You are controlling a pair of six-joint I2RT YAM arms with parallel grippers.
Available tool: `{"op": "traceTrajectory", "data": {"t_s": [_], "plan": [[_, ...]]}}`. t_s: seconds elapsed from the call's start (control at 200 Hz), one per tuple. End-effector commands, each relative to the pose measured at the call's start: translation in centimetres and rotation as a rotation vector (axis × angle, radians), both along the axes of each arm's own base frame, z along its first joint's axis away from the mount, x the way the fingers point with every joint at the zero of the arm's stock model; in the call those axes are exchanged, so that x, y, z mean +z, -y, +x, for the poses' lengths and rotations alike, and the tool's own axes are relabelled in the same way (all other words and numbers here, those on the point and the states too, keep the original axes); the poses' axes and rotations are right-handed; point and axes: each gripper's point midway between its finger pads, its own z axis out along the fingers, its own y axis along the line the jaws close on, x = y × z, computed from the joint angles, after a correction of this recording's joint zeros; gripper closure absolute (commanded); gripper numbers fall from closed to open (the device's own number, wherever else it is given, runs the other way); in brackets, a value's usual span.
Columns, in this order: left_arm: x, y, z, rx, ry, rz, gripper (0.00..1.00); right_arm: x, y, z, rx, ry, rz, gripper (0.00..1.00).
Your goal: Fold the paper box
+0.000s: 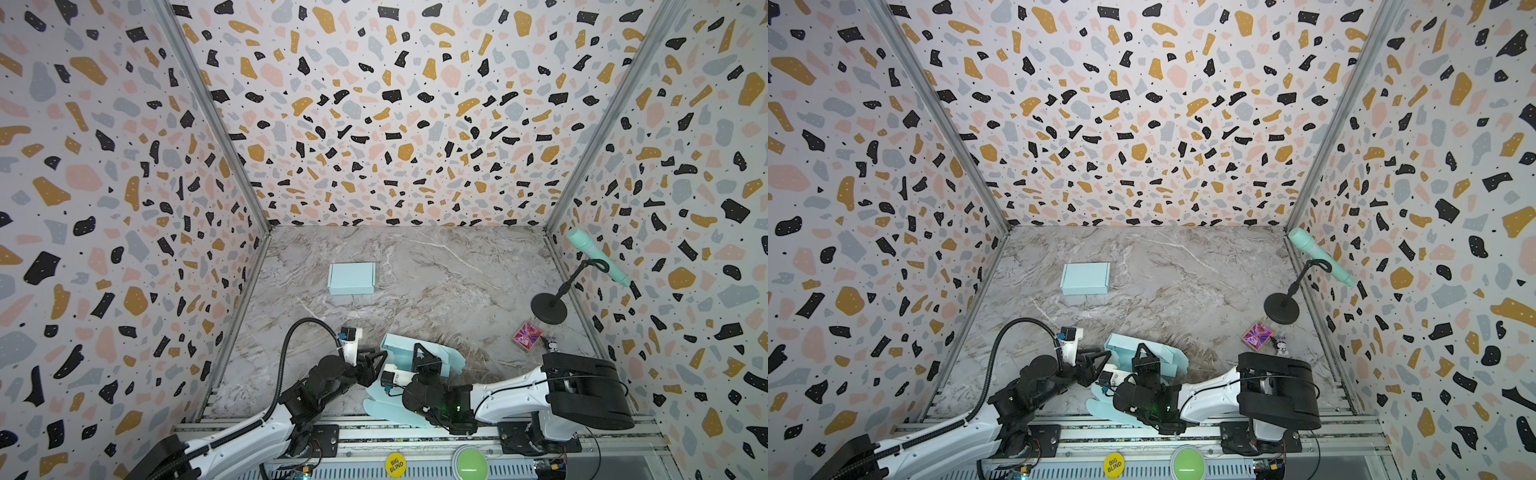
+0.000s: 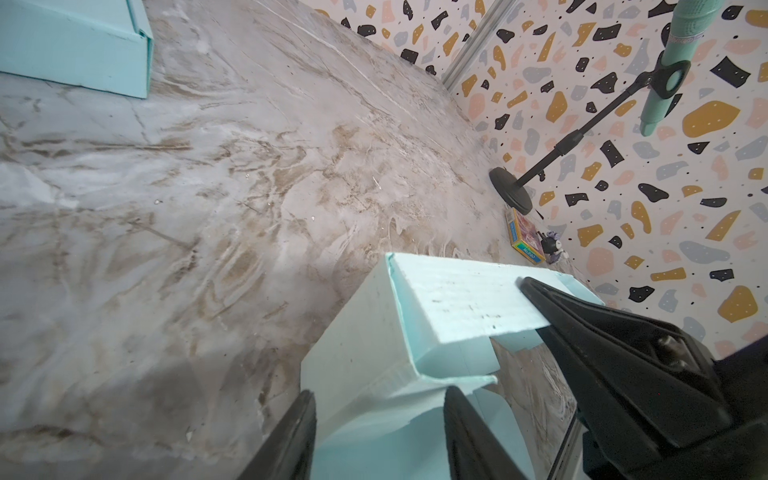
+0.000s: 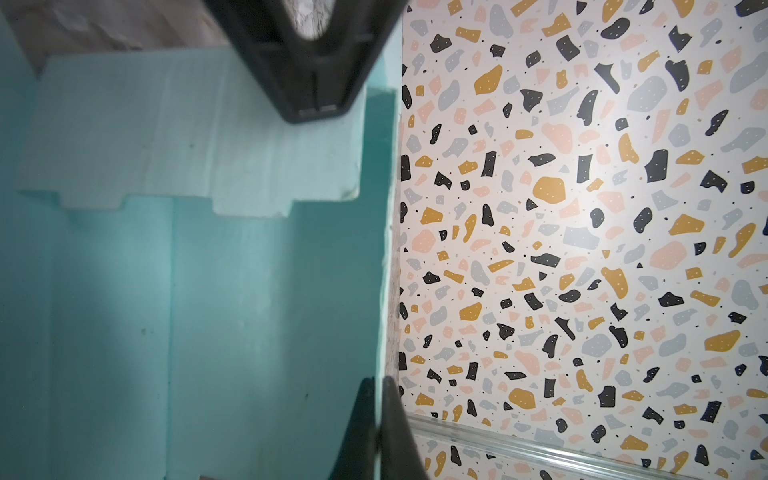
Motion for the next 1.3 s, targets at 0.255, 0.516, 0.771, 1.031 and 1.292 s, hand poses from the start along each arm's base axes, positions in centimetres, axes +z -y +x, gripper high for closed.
{"op": "traceTrajectory", "data": {"t_s": [0.255,0.516,0.771,1.031,1.292], "plan": [[-2.7,-0.5,0.3,0.01,0.005,0.102,0.48,-1.0,-0.9,-1.5,0.094,-0.061,-0.017,1.0],[-1.9,0.7,1.1,-0.009,0.058,0.136,0.59,-1.1,-1.1,-1.9,0.102,-0.074,-0.016,1.0],[-1.0,1.3,1.0,-0.008,0.109,0.147,0.62,-1.8,-1.2,-2.2,0.105,-0.093,-0.029,0.97],[-0.6,1.6,1.6,0.018,0.141,0.193,0.7,-1.9,-1.3,-2.3,0.102,-0.108,-0.028,0.95],[-0.5,2.0,1.5,0.008,0.155,0.198,0.85,-2.3,-1.7,-2.8,0.09,-0.171,0.012,0.81]]}}
